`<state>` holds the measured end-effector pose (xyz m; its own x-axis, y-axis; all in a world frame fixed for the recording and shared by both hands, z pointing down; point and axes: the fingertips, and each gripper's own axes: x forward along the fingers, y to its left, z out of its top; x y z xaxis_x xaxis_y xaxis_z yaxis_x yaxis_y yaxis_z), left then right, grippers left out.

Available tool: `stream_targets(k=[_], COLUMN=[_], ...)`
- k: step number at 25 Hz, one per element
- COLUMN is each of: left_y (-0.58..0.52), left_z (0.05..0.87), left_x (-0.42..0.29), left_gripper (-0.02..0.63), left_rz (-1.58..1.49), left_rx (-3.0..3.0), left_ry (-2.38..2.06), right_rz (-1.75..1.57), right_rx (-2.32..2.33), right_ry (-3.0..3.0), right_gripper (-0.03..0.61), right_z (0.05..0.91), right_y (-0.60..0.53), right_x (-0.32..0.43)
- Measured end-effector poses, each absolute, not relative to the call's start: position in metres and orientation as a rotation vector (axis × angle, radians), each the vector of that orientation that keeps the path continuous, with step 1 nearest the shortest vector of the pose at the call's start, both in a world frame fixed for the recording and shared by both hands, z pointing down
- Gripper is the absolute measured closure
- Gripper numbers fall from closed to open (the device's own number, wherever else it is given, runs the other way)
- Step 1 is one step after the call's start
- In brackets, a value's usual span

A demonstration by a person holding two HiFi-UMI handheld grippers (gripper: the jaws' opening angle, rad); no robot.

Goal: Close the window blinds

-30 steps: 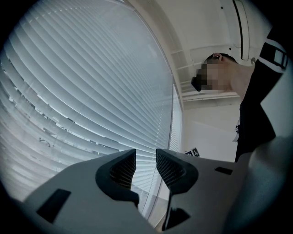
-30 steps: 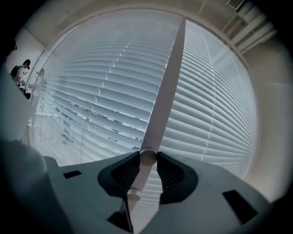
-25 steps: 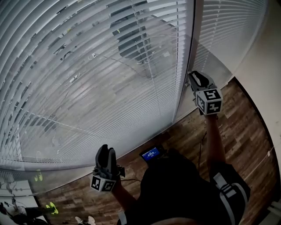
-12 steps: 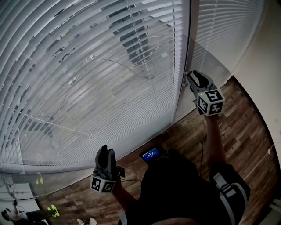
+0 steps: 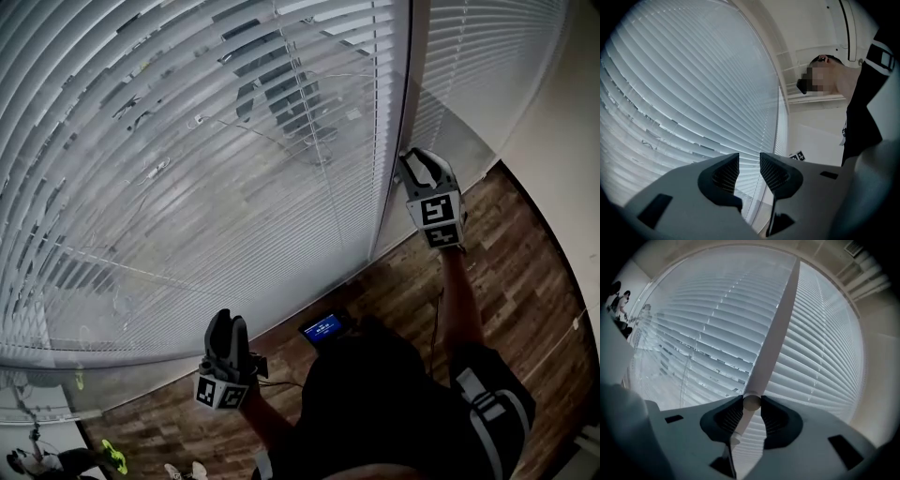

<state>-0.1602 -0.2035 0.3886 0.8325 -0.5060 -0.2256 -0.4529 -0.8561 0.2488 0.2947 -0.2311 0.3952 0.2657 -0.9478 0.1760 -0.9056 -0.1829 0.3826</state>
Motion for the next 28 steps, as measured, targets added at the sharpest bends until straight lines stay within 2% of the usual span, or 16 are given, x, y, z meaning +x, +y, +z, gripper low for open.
stream_targets(k=[4, 10, 13, 15, 21, 26, 28], left_y=[-0.203, -0.205, -0.205, -0.204, -0.208, -0.206, -0.206], left_z=[0.387, 0.386, 0.384, 0.384, 0.388, 0.391, 0.390], left_x=[-0.158, -0.155, -0.150, -0.150, -0.150, -0.150, -0.152], left_gripper=[0.479, 0.479, 0.479, 0.479, 0.479, 0.479, 0.479], left_rz=[-0.426, -0.430, -0.446, -0.446, -0.424, -0.406, -0.412], left_rx=[2.828, 2.832, 2.824, 2.820, 2.827, 2.829, 2.827], left_ry=[-0.739, -0.721, -0.707, -0.701, -0.703, -0.698, -0.707], right_rz=[0.126, 0.718, 0.828, 0.724, -0.030, -0.198, -0.191], right_rx=[2.277, 2.474, 2.485, 2.451, 2.252, 2.131, 2.128], right_ry=[-1.848, -2.252, -2.375, -2.387, -1.868, -1.641, -1.643], right_gripper=[0.454, 0.453, 0.453, 0.453, 0.414, 0.416, 0.448], right_z=[0.397, 0.401, 0.399, 0.399, 0.395, 0.396, 0.395], right_y=[-0.230, -0.229, -0.231, -0.230, -0.225, -0.231, -0.231], right_x=[0.300, 0.307, 0.309, 0.306, 0.294, 0.295, 0.294])
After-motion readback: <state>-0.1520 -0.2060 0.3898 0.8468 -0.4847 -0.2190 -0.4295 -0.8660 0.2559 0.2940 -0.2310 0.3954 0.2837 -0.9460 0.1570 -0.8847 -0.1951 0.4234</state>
